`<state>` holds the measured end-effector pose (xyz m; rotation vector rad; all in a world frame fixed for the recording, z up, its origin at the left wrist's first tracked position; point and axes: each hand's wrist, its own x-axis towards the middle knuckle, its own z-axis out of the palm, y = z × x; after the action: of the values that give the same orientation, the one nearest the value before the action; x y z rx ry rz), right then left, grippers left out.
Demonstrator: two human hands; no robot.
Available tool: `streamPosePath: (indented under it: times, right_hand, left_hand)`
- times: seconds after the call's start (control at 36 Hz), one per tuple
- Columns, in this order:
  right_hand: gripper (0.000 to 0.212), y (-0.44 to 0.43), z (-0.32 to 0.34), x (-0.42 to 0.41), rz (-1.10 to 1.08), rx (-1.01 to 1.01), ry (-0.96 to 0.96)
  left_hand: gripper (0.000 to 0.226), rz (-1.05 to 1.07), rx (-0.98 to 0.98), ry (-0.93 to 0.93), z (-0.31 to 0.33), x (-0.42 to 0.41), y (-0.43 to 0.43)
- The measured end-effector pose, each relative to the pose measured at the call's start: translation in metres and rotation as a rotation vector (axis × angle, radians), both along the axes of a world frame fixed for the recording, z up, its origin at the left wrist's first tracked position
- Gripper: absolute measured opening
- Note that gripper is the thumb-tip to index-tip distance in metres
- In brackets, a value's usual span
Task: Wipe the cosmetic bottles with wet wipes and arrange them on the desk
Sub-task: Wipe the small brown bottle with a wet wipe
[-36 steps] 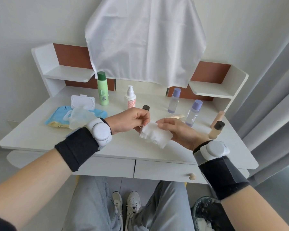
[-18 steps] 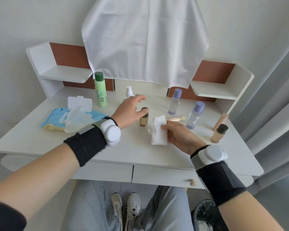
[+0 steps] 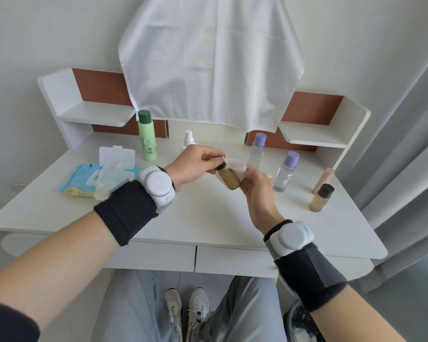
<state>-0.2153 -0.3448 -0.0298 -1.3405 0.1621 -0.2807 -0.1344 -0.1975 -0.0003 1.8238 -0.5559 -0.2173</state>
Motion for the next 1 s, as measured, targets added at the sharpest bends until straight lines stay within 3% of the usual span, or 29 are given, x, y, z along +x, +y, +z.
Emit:
streamPosePath:
  times: [0.08, 0.25, 0.33, 0.44, 0.5, 0.64, 0.72, 0.81, 0.92, 1.0]
  right_hand:
    - [0.028, 0.006, -0.001, -0.003, -0.025, 0.028, -0.014]
    - [0.019, 0.006, 0.001, -0.002, -0.053, -0.289, -0.077]
    - [0.027, -0.001, 0.006, 0.000, 0.034, -0.476, -0.018]
    - [0.020, -0.008, 0.016, -0.002, 0.252, -0.740, 0.064]
    - [0.026, -0.011, 0.020, -0.005, 0.416, -0.610, 0.102]
    - [0.036, -0.019, 0.018, -0.013, 0.761, 0.060, 0.190]
    - [0.033, -0.019, 0.010, -0.013, 0.774, 0.175, 0.174]
    - [0.029, -0.017, 0.008, -0.011, 0.627, -0.074, 0.153]
    - [0.020, -0.005, 0.006, -0.005, 0.266, -0.776, 0.028]
    - [0.025, -0.005, 0.001, -0.006, 0.070, -1.048, -0.131]
  left_hand:
    - [0.018, -0.011, -0.055, 0.037, 0.003, -0.007, 0.000]
    - [0.012, -0.014, -0.129, 0.068, 0.006, -0.018, -0.001]
    - [0.011, -0.009, -0.103, 0.016, 0.006, -0.018, 0.001]
    - [0.014, -0.062, 0.005, -0.104, 0.008, -0.019, 0.005]
    - [0.017, -0.123, 0.043, -0.131, 0.010, -0.019, 0.006]
    - [0.028, -0.323, 0.055, -0.104, 0.020, -0.022, 0.012]
    - [0.029, -0.335, 0.046, -0.109, 0.021, -0.023, 0.013]
    - [0.024, -0.250, 0.117, -0.174, 0.017, -0.022, 0.012]
    - [0.027, -0.084, 0.331, -0.323, 0.011, -0.016, 0.010]
    - [0.028, -0.045, 0.361, -0.374, 0.011, -0.017, 0.007]
